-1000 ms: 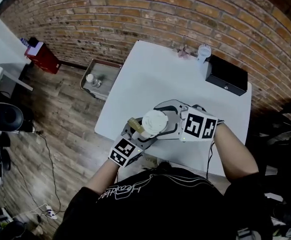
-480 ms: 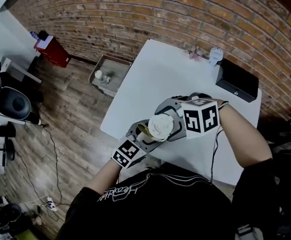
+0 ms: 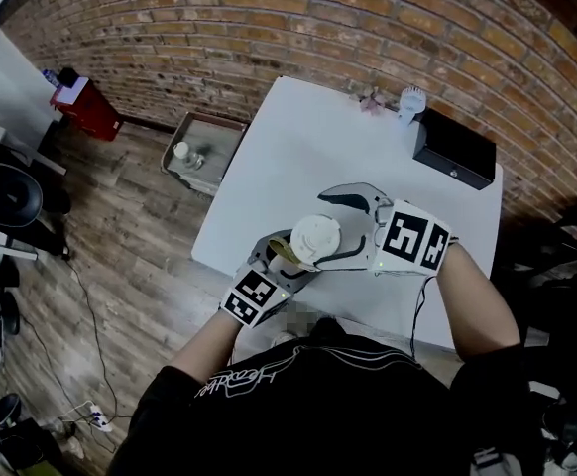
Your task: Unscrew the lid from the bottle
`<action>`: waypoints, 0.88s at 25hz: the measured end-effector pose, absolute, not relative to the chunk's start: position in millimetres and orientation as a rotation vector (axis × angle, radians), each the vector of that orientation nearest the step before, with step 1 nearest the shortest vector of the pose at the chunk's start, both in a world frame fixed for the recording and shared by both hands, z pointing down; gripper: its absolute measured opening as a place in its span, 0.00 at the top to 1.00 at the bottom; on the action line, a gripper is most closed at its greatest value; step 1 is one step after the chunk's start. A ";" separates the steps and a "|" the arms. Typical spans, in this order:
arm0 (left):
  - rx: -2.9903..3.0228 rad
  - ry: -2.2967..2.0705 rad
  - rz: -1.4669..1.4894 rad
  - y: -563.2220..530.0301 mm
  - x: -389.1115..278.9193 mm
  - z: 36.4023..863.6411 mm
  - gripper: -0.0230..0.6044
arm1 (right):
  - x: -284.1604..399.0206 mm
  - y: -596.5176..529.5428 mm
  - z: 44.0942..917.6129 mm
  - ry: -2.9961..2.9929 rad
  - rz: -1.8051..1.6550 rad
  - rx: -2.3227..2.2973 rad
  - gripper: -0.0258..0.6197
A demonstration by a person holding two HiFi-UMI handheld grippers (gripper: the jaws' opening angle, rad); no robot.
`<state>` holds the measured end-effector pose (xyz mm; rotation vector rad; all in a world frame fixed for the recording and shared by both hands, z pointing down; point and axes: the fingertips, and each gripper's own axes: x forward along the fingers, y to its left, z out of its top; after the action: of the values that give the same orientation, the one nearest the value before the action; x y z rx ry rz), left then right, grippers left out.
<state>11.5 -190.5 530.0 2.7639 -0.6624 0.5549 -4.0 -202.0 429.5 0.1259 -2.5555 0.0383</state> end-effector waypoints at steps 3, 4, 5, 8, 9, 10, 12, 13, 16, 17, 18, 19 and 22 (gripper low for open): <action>2.766 -0.662 0.546 -191.0 12.7 531.6 0.40 | 1.5 -207.4 418.1 -2.642 0.108 0.408 0.30; 2.765 -0.661 0.546 -190.8 12.5 532.2 0.40 | 3.1 -207.6 419.6 -2.643 0.126 0.491 0.29; 2.765 -0.661 0.547 -190.6 12.2 532.5 0.40 | 4.8 -207.8 421.7 -2.637 0.144 0.570 0.29; 2.764 -0.662 0.551 -190.5 12.1 532.7 0.40 | 7.6 -205.7 425.9 -2.628 0.213 0.749 0.30; 2.763 -0.664 0.550 -190.5 12.2 532.8 0.40 | 6.9 -202.5 428.9 -2.619 0.225 0.773 0.30; 2.761 -0.668 0.548 -190.3 12.4 533.0 0.40 | 5.8 -198.8 433.2 -2.603 0.226 0.786 0.30; 2.759 -0.673 0.542 -190.2 13.0 533.1 0.40 | 4.5 -195.1 440.8 -2.570 0.220 0.826 0.28; 2.761 -0.675 0.538 -190.6 13.2 532.9 0.40 | 4.9 -196.2 442.5 -2.562 0.223 0.862 0.28; 2.766 -0.675 0.525 -191.9 14.0 532.3 0.40 | 6.7 -201.9 447.4 -2.539 0.244 0.965 0.29; 2.766 -0.675 0.521 -191.8 14.3 532.4 0.40 | 6.9 -202.3 450.4 -2.526 0.247 0.982 0.29; 2.766 -0.674 0.518 -191.5 14.5 532.5 0.40 | 6.7 -202.2 453.2 -2.517 0.251 0.995 0.30; 2.765 -0.674 0.516 -191.2 14.3 532.5 0.40 | 6.4 -202.1 455.1 -2.512 0.258 1.006 0.30; 2.761 -0.676 0.515 -191.0 14.1 532.4 0.40 | 6.3 -203.0 457.3 -2.513 0.271 1.024 0.35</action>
<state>14.1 -191.0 532.4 2.7609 -0.6763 0.5147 6.3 -203.0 457.3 1.0236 -2.5130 0.2714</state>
